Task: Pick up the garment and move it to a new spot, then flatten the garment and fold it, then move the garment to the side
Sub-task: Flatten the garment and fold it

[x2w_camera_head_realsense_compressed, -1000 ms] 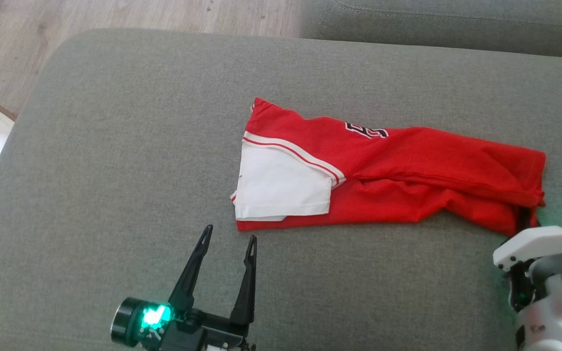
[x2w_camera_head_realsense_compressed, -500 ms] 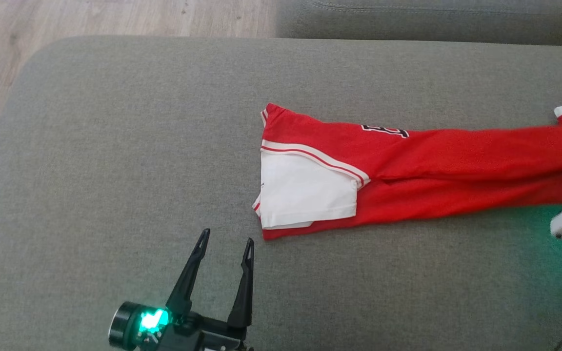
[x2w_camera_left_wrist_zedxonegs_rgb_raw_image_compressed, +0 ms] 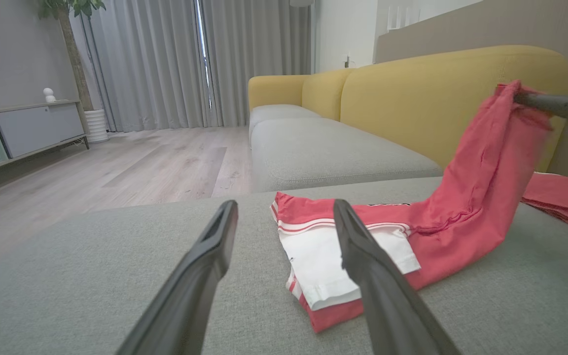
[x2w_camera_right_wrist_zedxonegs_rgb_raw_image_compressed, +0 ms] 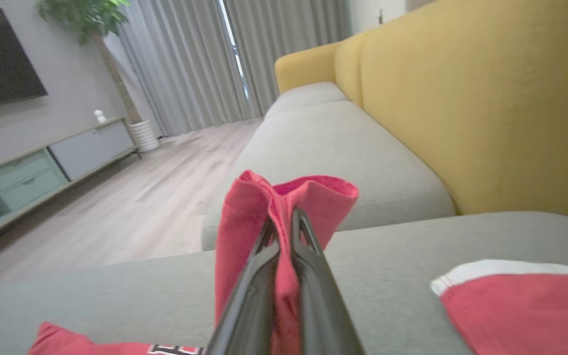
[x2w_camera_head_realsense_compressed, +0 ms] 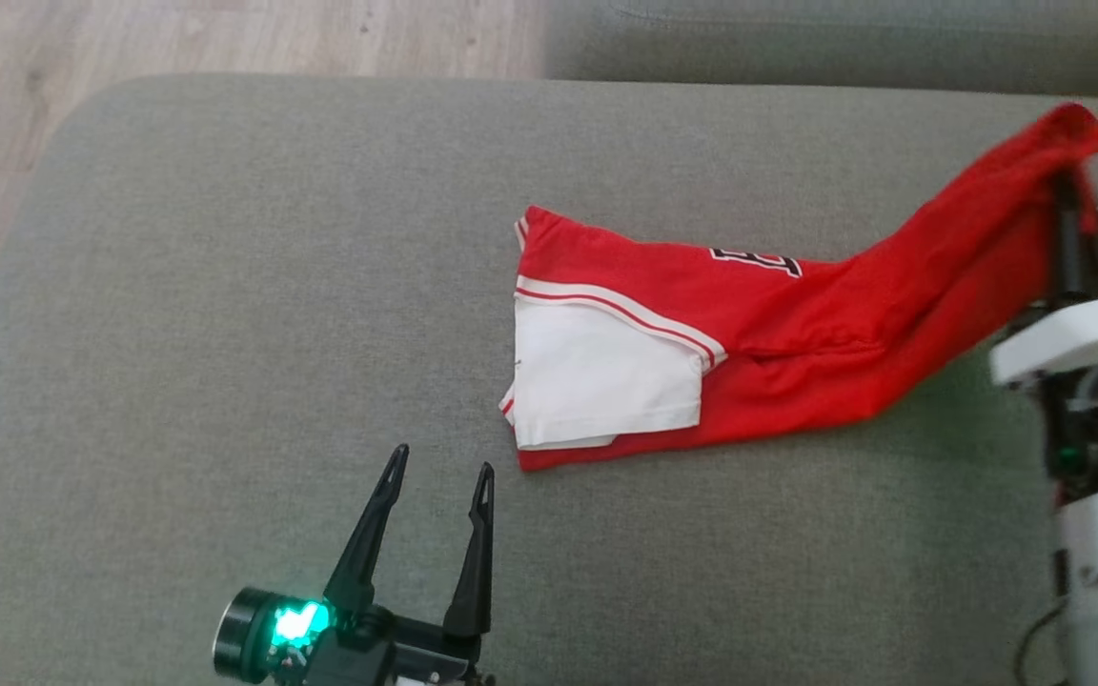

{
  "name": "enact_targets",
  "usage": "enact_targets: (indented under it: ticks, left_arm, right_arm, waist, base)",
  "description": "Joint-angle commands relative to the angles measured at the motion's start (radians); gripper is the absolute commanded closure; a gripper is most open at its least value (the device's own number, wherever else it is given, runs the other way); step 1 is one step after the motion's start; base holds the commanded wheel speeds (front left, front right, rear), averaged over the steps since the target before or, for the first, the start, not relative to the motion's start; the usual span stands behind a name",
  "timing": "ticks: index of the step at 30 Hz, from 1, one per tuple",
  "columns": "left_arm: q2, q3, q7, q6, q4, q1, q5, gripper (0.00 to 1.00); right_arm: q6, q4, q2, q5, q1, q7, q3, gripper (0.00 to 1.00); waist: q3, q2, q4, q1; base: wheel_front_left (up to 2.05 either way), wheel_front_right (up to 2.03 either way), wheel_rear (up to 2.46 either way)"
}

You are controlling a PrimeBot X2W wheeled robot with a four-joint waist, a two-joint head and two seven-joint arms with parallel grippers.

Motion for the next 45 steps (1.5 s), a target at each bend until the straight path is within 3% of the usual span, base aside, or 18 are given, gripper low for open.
enact_targets:
  ticks: [1,9,17,26,27,28,29,34,40,45]
  left_arm:
    - [-0.012,0.033,-0.005,-0.002,-0.027,-0.019,0.008,0.0]
    - [-0.023,0.024,-0.005,-0.011,-0.02,-0.015,0.003,0.0]
    - [-0.029,0.028,-0.005,-0.018,-0.018,-0.013,-0.003,0.0]
    - [-0.034,0.024,-0.005,-0.021,-0.017,-0.021,-0.001,0.0]
    - [-0.034,0.025,-0.005,-0.021,-0.016,-0.023,0.0,0.0]
    - [-0.034,0.026,-0.005,-0.021,-0.016,-0.025,0.001,0.0]
    - [-0.034,0.028,-0.005,-0.021,-0.016,-0.026,0.001,0.0]
    - [-0.035,0.038,-0.005,-0.013,-0.021,-0.024,0.008,0.0]
    - [-0.036,0.067,-0.005,0.017,-0.026,-0.007,0.006,0.0]
    - [-0.036,0.102,-0.005,0.039,-0.017,0.021,-0.016,0.0]
  right_arm:
    - [-0.001,-0.084,0.02,0.006,-0.005,0.016,0.05,1.0]
    - [-0.001,-0.178,0.119,0.046,0.014,0.095,0.223,1.0]
    - [-0.001,-0.115,0.129,0.095,0.039,0.11,0.403,1.0]
    - [-0.001,-0.007,0.129,0.19,0.007,0.051,0.586,1.0]
    - [-0.001,0.005,0.129,0.203,0.001,0.043,0.604,0.93]
    - [-0.001,0.015,0.129,0.216,-0.005,0.032,0.618,0.07]
    - [-0.001,0.025,0.129,0.229,-0.009,0.019,0.631,0.0]
    - [-0.001,0.031,0.129,0.283,-0.013,-0.11,0.656,0.0]
    - [-0.001,0.035,0.128,0.213,0.028,-0.223,0.579,0.0]
    - [-0.001,-0.023,0.062,0.159,0.14,-0.25,0.509,0.0]
  waist:
    - [-0.012,0.0,0.011,-0.0001]
    - [-0.035,0.0,0.087,-0.0001]
    - [-0.02,0.0,0.16,-0.0001]
    - [-0.003,0.0,0.172,-0.0001]
    - [-0.002,0.0,0.17,-0.0001]
    - [-0.002,0.0,0.167,-0.0001]
    - [-0.002,0.0,0.164,-0.0001]
    - [-0.022,0.0,0.13,-0.0001]
    - [-0.069,0.0,0.063,-0.0001]
    - [-0.126,0.0,0.018,-0.0001]
  base:
    - [0.0,0.0,0.0]
    - [0.0,0.0,0.0]
    - [0.0,0.0,0.0]
    - [0.0,0.0,0.0]
    - [0.0,0.0,0.0]
    - [0.0,0.0,0.0]
    - [0.0,0.0,0.0]
    - [0.0,0.0,0.0]
    - [0.0,0.0,0.0]
    - [0.0,0.0,0.0]
